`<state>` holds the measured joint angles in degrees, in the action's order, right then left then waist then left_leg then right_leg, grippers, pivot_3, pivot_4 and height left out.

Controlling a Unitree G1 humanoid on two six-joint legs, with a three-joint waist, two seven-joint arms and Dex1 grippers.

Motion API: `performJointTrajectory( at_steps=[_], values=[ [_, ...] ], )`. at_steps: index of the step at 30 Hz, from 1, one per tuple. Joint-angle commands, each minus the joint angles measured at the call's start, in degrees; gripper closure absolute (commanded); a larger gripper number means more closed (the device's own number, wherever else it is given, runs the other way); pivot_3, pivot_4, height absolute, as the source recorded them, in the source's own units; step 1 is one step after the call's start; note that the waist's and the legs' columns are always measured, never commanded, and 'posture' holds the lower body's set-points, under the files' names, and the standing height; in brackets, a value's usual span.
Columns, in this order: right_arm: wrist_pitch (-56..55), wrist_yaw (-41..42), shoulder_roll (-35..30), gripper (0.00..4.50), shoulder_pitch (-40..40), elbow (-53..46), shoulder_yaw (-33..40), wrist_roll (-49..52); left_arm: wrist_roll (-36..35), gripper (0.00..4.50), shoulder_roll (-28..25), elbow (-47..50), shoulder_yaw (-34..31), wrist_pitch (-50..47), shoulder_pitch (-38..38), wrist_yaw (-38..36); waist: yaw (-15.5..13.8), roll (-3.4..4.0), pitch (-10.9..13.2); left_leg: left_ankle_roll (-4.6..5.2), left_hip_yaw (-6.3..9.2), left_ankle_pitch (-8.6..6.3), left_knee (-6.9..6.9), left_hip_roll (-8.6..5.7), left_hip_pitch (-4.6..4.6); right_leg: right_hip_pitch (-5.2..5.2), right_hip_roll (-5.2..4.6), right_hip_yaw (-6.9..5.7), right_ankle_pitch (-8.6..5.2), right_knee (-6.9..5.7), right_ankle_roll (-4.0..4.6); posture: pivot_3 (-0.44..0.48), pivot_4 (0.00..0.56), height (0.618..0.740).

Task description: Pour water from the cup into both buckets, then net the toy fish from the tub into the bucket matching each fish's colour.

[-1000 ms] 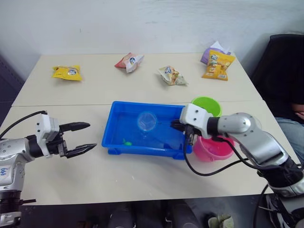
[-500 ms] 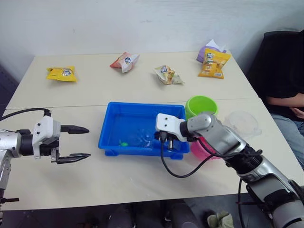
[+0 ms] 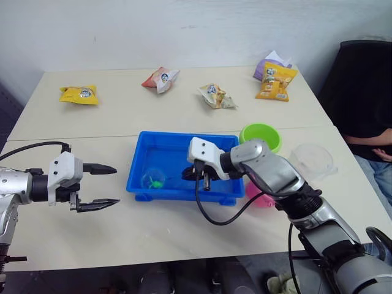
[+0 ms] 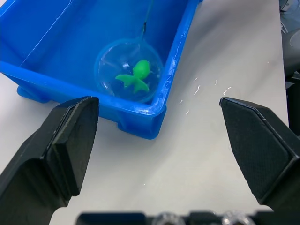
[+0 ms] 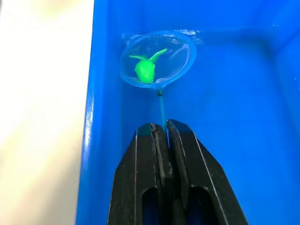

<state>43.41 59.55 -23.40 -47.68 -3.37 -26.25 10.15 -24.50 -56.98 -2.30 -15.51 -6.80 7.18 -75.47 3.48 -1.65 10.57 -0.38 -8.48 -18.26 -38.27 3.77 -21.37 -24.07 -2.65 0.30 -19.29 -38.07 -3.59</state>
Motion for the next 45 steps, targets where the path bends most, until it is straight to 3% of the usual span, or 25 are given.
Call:
performJointTrajectory(
  at_steps=[1,14,27,33,37,40,45],
  values=[
    [4.0,0.7,-1.2,4.5,1.2,-4.4,5.6,4.9,-0.6,0.07,0.6,0.7,-0.4,0.3,0.6,0.4,-0.1,0.0,0.0,0.0,0.0,0.0,0.01,0.0,0.0,0.0,0.0,0.0,0.0,0.0,0.0,0.0,0.15,0.739],
    [5.7,0.8,-15.5,4.5,12.9,-17.0,20.4,13.2,-3.7,0.07,7.3,3.3,3.9,-3.3,8.8,2.2,-0.4,-0.01,0.0,0.0,0.01,0.0,0.07,-0.04,-0.02,0.01,0.0,0.01,0.0,0.09,-0.01,0.0,0.15,0.739],
    [4.4,-2.7,-24.4,4.5,26.3,-27.2,39.2,20.1,-4.8,0.07,15.7,1.4,9.7,-4.4,17.0,1.1,-0.5,-0.02,0.0,-0.04,0.0,0.02,0.04,-0.02,-0.01,0.01,0.1,0.08,0.02,0.07,-0.04,0.0,0.15,0.739],
    [-5.6,-4.8,-26.8,4.5,32.9,-25.2,45.8,16.0,-4.8,0.07,18.4,-1.4,10.6,-4.1,20.3,1.0,-1.2,-0.02,0.0,-0.06,0.03,0.04,0.01,-0.05,-0.02,0.05,0.12,0.07,0.03,0.11,-0.06,0.0,0.15,0.739],
    [-18.3,-7.9,-27.7,4.5,36.4,-17.3,48.8,8.0,-4.2,0.07,20.0,-2.4,11.7,-3.4,21.3,1.1,-1.6,-0.02,0.0,-0.06,-0.03,0.04,0.01,-0.06,0.1,0.14,0.15,0.12,0.05,0.14,-0.09,0.0,0.15,0.739],
    [-23.5,-11.8,-27.5,4.5,37.0,-12.0,48.8,3.7,-3.9,0.07,20.5,-2.9,12.0,-2.8,21.7,1.1,-1.7,-0.02,0.0,-0.06,-0.05,0.04,0.0,-0.06,0.12,0.16,0.16,0.13,0.05,0.14,-0.09,0.0,0.15,0.739],
    [-41.8,-16.3,-29.3,4.5,38.8,-2.8,45.5,-7.7,-3.1,0.07,21.6,-3.4,12.5,-1.9,21.9,1.6,-1.7,0.01,0.0,-0.1,-0.06,0.06,0.0,-0.05,0.15,0.16,0.19,0.14,0.05,0.12,-0.09,0.0,0.15,0.739]
  ],
)
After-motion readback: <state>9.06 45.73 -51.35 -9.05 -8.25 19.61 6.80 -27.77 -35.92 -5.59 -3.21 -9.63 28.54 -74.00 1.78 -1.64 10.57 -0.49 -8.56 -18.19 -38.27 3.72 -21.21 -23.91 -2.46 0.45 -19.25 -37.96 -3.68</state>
